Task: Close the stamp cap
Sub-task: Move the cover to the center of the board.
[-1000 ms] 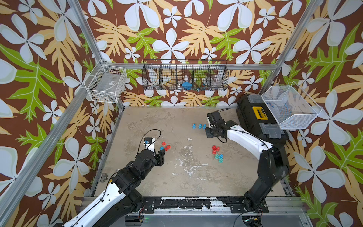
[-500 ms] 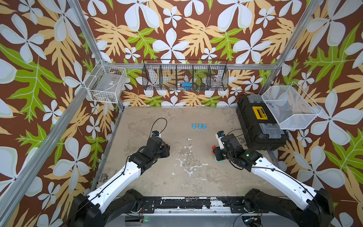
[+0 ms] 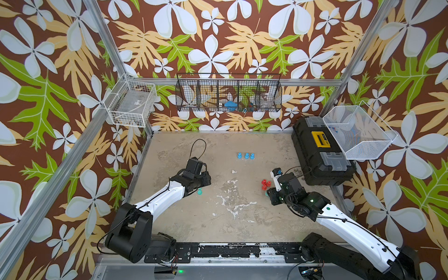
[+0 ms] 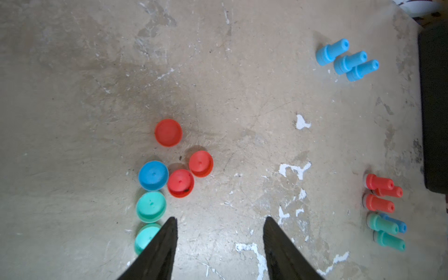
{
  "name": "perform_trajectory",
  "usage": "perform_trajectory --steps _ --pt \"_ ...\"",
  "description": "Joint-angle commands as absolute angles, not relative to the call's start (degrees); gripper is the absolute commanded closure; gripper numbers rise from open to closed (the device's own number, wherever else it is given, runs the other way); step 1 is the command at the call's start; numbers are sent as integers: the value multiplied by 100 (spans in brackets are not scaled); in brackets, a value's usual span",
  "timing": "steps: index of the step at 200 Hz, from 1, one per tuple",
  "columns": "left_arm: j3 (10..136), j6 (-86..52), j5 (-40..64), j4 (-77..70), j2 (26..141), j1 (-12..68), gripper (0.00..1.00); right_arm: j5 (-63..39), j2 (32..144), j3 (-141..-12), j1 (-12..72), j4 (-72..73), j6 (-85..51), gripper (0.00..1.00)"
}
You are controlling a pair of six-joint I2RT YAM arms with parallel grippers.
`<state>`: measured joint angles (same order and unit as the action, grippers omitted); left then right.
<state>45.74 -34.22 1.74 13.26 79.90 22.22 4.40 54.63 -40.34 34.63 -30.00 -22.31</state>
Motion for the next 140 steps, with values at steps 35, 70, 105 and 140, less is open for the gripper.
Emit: perform_trajectory --steps 35,70,105,140 --pt "4500 -3429 119 1119 8329 1995 66 430 5393 -3978 3472 -2865 -2259 68" --pt "4471 -3402 -116 1107 8429 1947 80 431 5319 -3955 3472 -2839 -2259 69" --pt "4574 -3320 -309 1133 8651 1916 100 431 5256 -3939 3472 -2821 -2269 70" --pt "4666 -3245 -534 1151 8852 1916 100 431 5222 -3929 3467 -2808 -2268 70"
